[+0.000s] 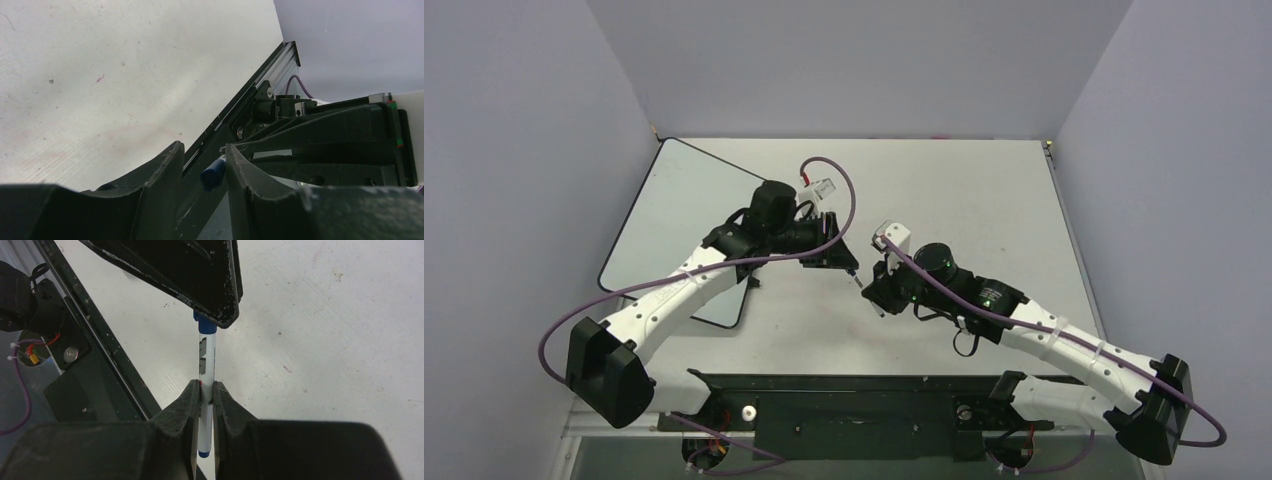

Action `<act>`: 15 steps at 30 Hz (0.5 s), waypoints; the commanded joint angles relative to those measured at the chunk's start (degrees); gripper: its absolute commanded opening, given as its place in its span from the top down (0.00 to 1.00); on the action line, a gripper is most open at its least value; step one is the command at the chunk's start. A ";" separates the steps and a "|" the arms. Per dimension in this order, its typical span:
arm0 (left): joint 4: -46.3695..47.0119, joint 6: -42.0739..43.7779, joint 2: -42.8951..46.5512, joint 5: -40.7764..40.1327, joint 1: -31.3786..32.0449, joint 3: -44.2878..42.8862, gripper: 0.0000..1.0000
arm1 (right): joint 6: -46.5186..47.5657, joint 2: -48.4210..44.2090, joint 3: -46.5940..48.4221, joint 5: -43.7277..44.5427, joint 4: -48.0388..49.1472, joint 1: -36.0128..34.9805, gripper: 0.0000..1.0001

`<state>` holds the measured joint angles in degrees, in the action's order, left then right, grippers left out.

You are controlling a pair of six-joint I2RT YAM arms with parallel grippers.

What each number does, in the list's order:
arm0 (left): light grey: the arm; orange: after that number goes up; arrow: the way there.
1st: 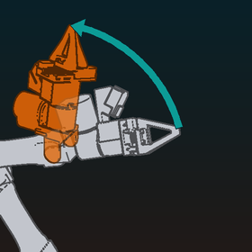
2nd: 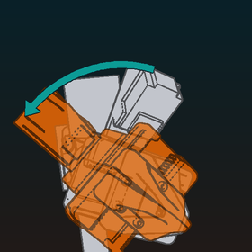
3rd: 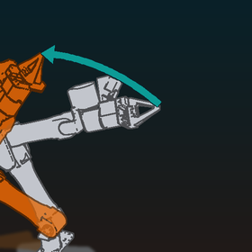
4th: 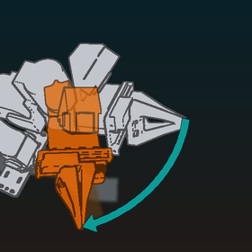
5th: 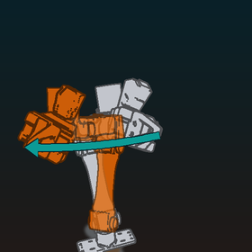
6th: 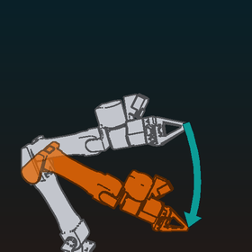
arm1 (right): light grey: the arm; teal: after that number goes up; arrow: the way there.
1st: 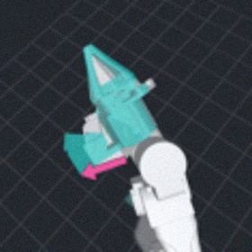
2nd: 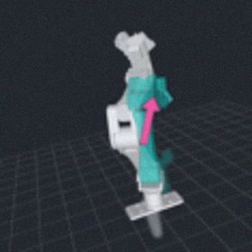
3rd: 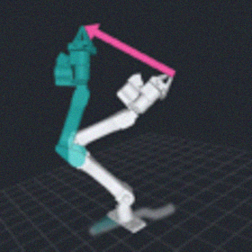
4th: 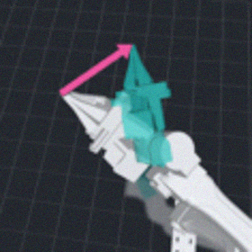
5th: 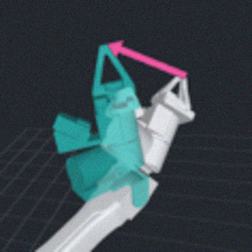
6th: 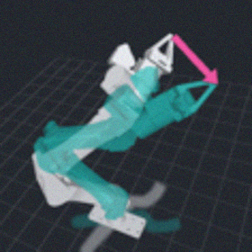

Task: Write a sentence on the whiteboard
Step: Pass from the right arm to the left

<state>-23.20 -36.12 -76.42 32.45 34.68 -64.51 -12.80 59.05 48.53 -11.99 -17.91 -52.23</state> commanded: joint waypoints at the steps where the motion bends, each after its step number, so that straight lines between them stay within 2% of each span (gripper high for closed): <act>1: 3.64 -0.48 -0.12 1.55 0.87 0.34 0.70 | 1.01 0.75 2.44 -0.95 3.17 -0.40 1.00; 2: 3.48 -0.56 -0.08 1.56 0.97 0.34 0.74 | 1.06 0.84 2.44 -0.81 3.15 -0.41 1.00; 7: 3.33 -0.90 1.10 1.68 1.22 0.84 0.80 | 1.02 1.25 2.40 -0.16 3.16 -0.42 1.00; 8: 3.27 -1.06 1.19 1.67 1.22 0.90 0.90 | 1.06 1.29 2.42 -0.06 3.15 -0.40 1.00; 10: 3.32 -1.58 1.56 1.69 1.26 1.20 1.00 | 0.99 1.59 2.51 0.09 3.15 -0.42 1.00; 13: 4.36 -2.61 2.31 1.82 1.33 1.82 1.00 | 0.79 1.70 2.53 0.43 3.41 -0.38 1.00; 14: 4.64 -2.80 2.54 1.70 1.34 2.10 1.00 | 0.50 1.69 2.53 1.06 3.41 -0.41 0.97; 15: 5.20 -2.99 3.02 1.59 1.31 2.24 1.00 | 0.23 1.62 2.44 1.56 3.56 -0.37 0.82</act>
<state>-21.58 -38.59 -76.18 33.80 35.83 -62.85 -12.47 60.71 48.53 -12.23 -17.63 -52.23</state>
